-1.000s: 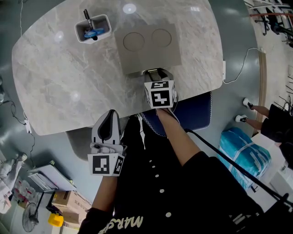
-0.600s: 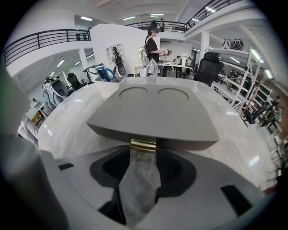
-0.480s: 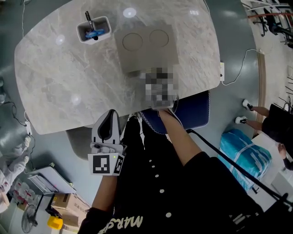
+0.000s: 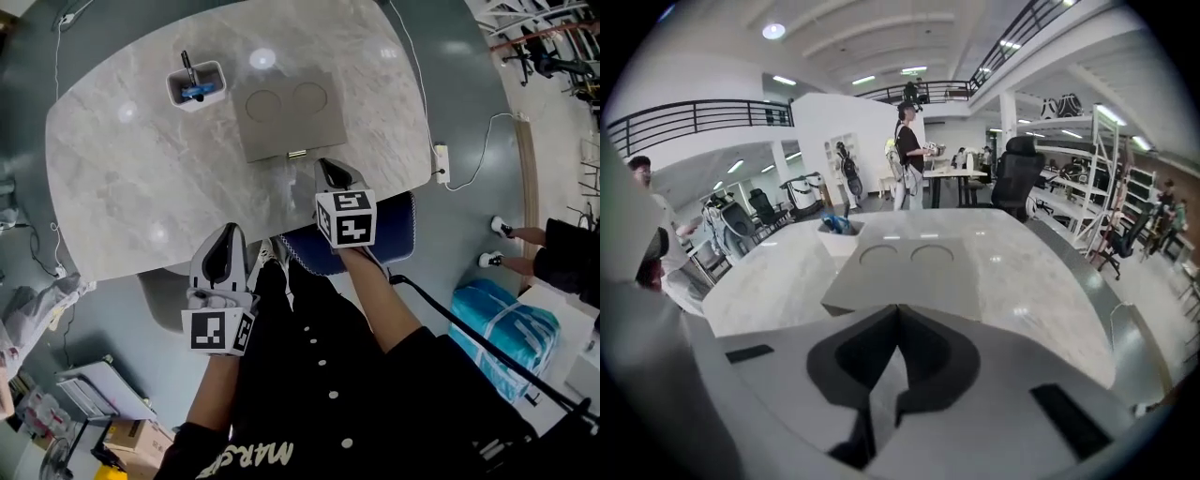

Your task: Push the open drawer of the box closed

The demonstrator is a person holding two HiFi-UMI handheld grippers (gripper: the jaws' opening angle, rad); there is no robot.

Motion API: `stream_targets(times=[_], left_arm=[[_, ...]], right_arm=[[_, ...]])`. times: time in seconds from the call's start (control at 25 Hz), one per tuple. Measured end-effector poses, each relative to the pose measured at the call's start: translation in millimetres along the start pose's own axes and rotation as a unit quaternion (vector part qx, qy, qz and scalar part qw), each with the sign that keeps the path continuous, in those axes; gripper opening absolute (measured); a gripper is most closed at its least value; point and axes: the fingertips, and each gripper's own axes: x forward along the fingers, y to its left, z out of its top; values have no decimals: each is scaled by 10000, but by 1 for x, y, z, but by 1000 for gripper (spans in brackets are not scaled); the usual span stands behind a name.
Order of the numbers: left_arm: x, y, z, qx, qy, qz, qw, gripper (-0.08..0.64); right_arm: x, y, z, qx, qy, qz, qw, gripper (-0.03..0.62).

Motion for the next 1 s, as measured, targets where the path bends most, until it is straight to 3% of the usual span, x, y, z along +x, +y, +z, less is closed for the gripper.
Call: stream_targets(times=[0.28, 0.52, 1.0], left_arm=[[-4, -19, 32, 100, -318, -141, 9993, 20], [-6, -29, 68, 304, -714, -233, 9967, 20], [-15, -40, 138, 666, -1427, -355, 9869, 20]], right_arm=[[-55, 11, 65, -133, -984, 325, 9945, -3], [-111, 15, 118, -462, -1978, 416, 9783, -3], [-207, -1, 160, -404, -3083, 272, 9501, -3]])
